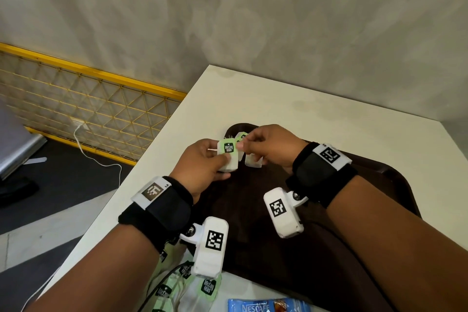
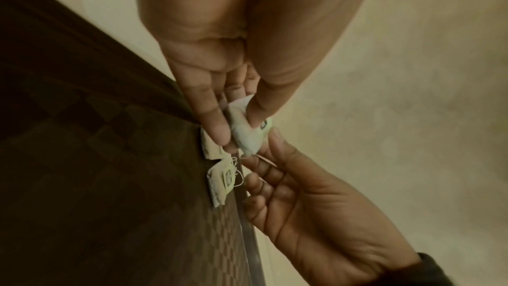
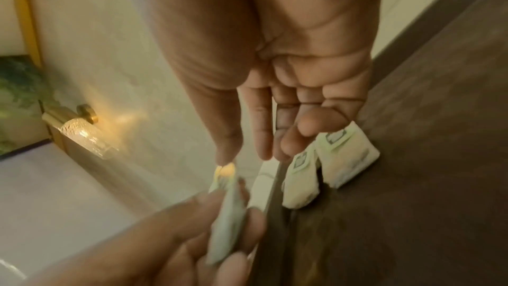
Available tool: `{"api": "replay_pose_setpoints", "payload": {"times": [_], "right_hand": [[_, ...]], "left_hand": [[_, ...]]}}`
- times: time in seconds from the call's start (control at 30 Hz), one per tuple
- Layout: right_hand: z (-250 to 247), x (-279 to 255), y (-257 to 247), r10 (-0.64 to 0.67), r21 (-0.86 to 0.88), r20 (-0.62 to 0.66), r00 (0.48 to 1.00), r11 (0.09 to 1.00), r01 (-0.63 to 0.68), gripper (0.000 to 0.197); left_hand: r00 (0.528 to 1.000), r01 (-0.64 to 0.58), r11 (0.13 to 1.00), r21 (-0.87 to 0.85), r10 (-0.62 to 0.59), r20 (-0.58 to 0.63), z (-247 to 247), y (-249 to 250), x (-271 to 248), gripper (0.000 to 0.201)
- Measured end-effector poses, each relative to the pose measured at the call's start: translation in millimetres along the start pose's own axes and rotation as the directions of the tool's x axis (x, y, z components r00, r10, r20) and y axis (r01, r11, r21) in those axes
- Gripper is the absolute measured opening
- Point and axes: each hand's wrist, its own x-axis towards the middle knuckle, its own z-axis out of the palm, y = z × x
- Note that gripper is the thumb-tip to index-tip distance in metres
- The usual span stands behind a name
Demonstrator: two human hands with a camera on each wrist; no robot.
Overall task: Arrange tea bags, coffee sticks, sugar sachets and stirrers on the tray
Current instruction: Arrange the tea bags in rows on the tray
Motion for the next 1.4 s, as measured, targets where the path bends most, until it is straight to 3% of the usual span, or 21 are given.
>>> {"api": "replay_pose_setpoints", "payload": {"times": [0.07,0.23,0.33,0.47,0.6,0.73,0.87,0.97,1.23,1.4], "right_hand": [[5.0,-4.1,-0.9,-0.003,0.171,0.064,0.998,0.985,-0.008,0.009],[-11.2,-1.4,9.3,0.088,0.285,0.028,0.996,0.954,-0.093,0.011],[-31.5,4.1,23.9,0.197,0.246,-0.097,0.976,0.955,-0.168,0.010],[-48.2,10.2,42.1,0.319,0.120,-0.189,0.929,0.946,-0.301,0.009],[-45.0,12.1,42.4,0.334,0.030,-0.246,0.910,0.941,-0.337,0.012],[-43.9,13.8,37.9,0.177,-0.223,-0.333,0.926,0.940,-0.260,0.022],[-38.1,12.9,33.2,0.150,-0.384,-0.215,0.965,0.895,-0.225,0.012],[-33.9,17.2,36.2,0.130,-0.487,-0.206,0.970,0.846,-0.217,0.024],[-31.0,4.2,26.1,0.029,-0.615,-0.222,0.975,0.772,-0.162,0.030],[-12.7,-50.7,-6.4,-0.166,-0.598,-0.146,0.975,0.800,0.046,0.027]], "left_hand": [[1.000,-0.008,0.998,0.057,0.009,-0.016,3.0,-0.5,1.3,0.021],[0.991,-0.084,0.943,0.321,0.113,-0.074,2.9,-3.2,2.5,0.018],[0.972,-0.104,0.854,0.511,0.195,-0.129,-10.0,-6.2,3.7,0.020],[0.984,-0.007,0.790,0.614,0.114,-0.136,-20.7,-10.0,1.9,0.025],[0.992,0.022,0.790,0.612,0.059,-0.111,-22.1,-14.3,1.0,0.028],[0.993,0.011,0.799,0.602,0.062,-0.101,-23.1,-15.8,0.9,0.026],[0.993,-0.004,0.790,0.614,0.077,-0.093,-23.6,-16.0,0.8,0.024],[0.992,-0.003,0.781,0.624,0.081,-0.096,-22.8,-16.4,1.5,0.024],[0.991,0.023,0.777,0.629,0.063,-0.114,-20.9,-5.8,-12.1,0.022],[0.984,-0.100,0.755,0.648,0.173,-0.049,-38.7,16.7,-56.1,0.022]]}}
